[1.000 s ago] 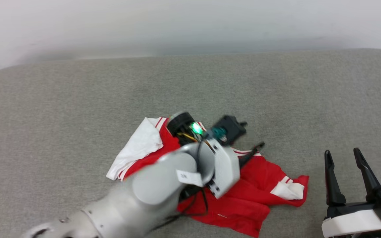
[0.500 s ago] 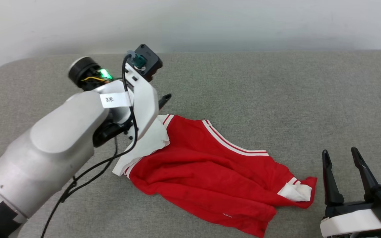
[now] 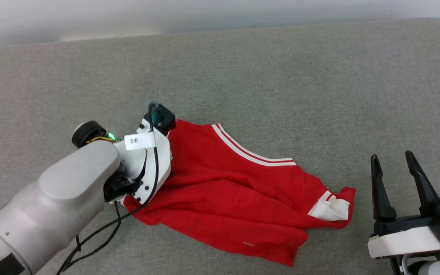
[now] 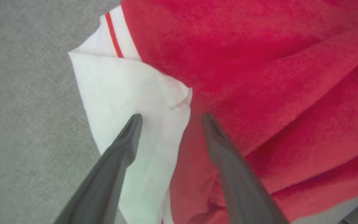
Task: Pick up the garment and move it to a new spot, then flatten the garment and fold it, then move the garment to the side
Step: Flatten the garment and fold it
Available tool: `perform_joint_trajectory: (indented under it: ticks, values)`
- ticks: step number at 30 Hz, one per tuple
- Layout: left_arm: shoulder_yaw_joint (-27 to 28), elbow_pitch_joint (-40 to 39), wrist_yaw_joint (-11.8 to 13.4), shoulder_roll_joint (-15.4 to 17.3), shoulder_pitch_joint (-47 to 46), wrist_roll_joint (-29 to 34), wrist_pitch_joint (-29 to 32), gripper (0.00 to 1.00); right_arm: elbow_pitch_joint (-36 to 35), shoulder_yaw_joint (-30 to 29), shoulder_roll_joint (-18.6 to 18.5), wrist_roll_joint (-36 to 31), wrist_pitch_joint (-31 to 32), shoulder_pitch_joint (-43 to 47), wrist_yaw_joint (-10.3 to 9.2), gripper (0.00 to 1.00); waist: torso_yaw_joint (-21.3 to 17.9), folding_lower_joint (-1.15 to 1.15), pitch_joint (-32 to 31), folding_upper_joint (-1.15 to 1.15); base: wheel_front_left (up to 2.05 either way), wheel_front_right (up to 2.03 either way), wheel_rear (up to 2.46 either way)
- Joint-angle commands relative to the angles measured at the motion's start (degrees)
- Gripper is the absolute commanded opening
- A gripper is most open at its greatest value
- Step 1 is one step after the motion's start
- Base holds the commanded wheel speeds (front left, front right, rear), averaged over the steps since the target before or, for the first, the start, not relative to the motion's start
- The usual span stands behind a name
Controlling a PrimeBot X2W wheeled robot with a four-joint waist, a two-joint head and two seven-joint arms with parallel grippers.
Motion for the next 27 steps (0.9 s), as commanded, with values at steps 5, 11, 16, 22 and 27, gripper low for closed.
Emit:
perform_joint_trajectory:
  ticks: [5, 11, 16, 22, 27]
  values:
    - [-1.96, 3.56, -0.08, -1.67, 4.19, -0.38, 2.51, 1.00, -0.07, 0.04, 0.08, 0.28, -0.11, -1.30, -0.04, 1.00, -1.72, 0.00, 2.33, 0.00, 0.00, 0.00, 0.00]
    - [-2.55, 2.05, -0.09, -1.84, 4.65, 0.79, 1.07, 0.00, 0.13, -0.45, 0.08, 0.31, -0.11, -1.02, -0.04, 1.00, -1.36, 0.00, 1.96, 0.00, 0.00, 0.00, 0.00]
    - [-1.63, -2.33, -0.08, -0.28, 0.30, 0.91, -6.36, 0.00, 0.28, -1.30, 0.08, -0.03, -0.11, 0.16, -0.04, 1.00, 0.54, 0.00, 0.15, 0.00, 0.00, 0.00, 0.00]
    - [4.76, -8.52, 0.67, 5.28, 0.74, -5.00, -15.30, 0.00, 0.02, -0.93, 0.07, -0.36, -0.11, 1.06, -0.04, 1.00, 3.40, 0.00, -1.83, 0.00, 0.00, 0.00, 0.00]
    - [8.69, -7.52, 3.11, 9.64, 3.71, -9.07, -18.73, 0.00, -0.31, -0.78, 0.07, -0.87, -0.11, 0.83, -0.04, 1.00, 3.57, 0.00, -1.10, 0.00, 0.00, 0.00, 0.00]
